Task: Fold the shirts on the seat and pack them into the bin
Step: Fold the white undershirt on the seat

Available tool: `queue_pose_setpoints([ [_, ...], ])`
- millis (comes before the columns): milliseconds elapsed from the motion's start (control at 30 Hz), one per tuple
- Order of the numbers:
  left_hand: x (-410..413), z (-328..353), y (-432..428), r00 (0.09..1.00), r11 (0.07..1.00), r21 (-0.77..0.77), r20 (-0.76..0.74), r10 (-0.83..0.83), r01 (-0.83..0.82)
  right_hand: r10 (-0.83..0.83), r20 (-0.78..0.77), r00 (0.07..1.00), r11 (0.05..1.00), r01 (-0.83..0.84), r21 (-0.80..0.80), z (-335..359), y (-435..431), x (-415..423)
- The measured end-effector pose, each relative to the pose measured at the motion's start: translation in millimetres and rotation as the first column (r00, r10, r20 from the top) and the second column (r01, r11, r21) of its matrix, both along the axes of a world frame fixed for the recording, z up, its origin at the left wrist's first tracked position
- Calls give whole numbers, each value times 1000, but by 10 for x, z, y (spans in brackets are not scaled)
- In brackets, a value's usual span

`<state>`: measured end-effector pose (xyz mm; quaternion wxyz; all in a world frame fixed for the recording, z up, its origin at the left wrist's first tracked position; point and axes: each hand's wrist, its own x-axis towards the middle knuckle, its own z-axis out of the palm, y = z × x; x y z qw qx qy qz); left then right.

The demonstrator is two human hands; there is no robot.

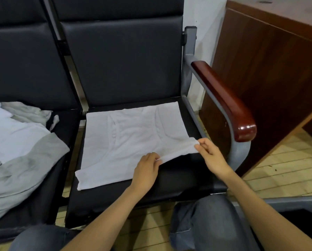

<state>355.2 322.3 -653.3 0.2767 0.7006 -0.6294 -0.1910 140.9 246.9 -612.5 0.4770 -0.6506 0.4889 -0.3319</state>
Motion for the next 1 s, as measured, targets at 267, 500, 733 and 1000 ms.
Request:
queue_pose_setpoints([
  [267,153,-30,145,948,967,36,190,-256,254,275,-615,739,961,-225,159,-77,-237,-391],
  [500,451,-50,251,953,993,-75,296,-70,96,75,-685,725,957,-245,-154,46,-53,124],
  [733,1091,-105,425,912,924,380,394,-114,-49,437,-839,323,802,-562,201,-280,0,373],
  [1000,1476,32,554,977,978,42,-49,205,-203,182,-756,629,880,-448,-161,-109,-87,1104],
])
